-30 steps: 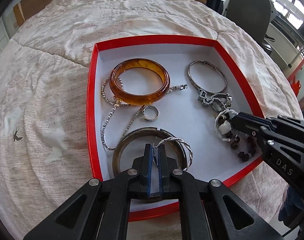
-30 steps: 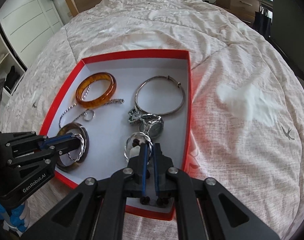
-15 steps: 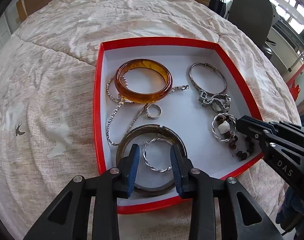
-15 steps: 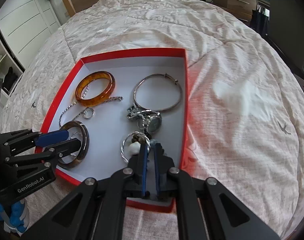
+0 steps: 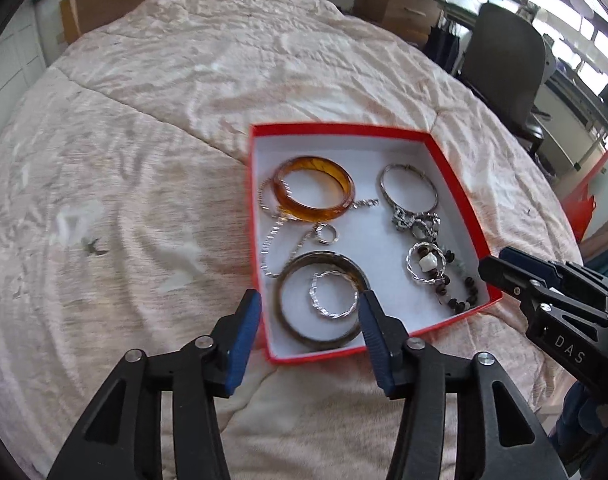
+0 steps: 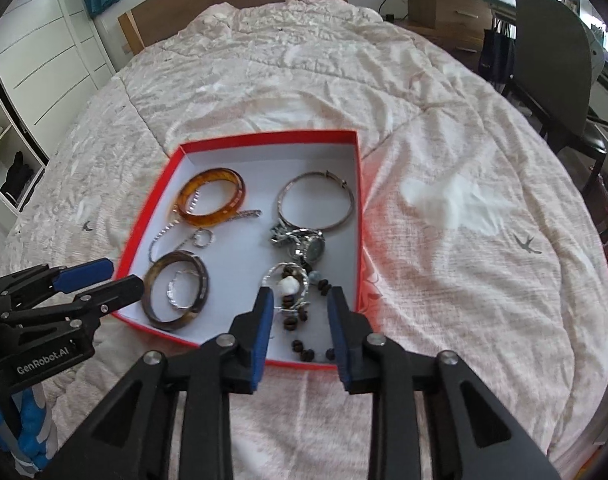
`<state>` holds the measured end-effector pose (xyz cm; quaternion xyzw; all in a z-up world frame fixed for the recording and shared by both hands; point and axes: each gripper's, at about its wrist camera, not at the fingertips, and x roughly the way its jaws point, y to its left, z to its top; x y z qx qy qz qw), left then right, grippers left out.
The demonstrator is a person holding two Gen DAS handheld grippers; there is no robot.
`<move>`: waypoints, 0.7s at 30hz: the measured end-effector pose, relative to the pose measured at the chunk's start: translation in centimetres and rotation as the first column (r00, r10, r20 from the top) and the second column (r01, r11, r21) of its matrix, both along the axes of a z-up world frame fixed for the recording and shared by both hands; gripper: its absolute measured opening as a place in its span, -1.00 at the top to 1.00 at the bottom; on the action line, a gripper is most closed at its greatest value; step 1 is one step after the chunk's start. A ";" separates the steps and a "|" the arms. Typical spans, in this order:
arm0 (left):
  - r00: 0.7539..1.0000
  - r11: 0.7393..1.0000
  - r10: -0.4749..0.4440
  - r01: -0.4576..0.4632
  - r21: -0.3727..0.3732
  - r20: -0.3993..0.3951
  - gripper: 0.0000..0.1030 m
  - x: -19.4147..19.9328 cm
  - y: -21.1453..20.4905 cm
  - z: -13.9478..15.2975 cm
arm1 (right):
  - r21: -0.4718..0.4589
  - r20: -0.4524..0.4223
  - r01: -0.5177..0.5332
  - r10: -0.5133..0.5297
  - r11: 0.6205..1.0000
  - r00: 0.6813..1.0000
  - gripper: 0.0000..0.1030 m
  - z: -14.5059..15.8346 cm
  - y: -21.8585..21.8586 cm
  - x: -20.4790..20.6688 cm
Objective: Organize jewelry
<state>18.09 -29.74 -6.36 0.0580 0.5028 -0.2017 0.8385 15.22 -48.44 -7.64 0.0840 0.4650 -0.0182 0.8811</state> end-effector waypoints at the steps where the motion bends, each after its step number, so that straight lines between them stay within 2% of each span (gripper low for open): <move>1: 1.000 1.000 0.011 -0.011 -0.003 0.009 -0.01 -0.2 0.6 0.5 | -0.002 0.003 0.001 -0.001 1.000 1.000 0.42 0.3 0.2 -0.2; 3: 0.999 0.999 0.034 -0.034 -0.001 0.035 -0.12 -0.8 1.8 1.6 | -0.006 0.016 0.005 -0.005 1.000 1.000 0.37 1.2 0.8 -0.7; 11: 0.985 0.991 0.135 -0.135 -0.013 0.111 -0.29 -3.2 7.0 4.9 | -0.001 0.076 -0.008 0.008 1.000 0.997 0.24 4.3 4.8 -3.0; 19: 0.956 0.969 0.246 -0.246 -0.021 0.158 -0.51 -6.1 13.5 6.5 | -0.021 0.130 -0.061 0.063 0.998 0.989 -0.02 6.8 10.6 -5.4; 21: 0.951 0.963 0.268 -0.267 -0.026 0.156 -0.64 -6.8 15.3 6.8 | -0.028 0.146 -0.066 0.070 0.997 0.987 -0.07 7.4 11.9 -6.2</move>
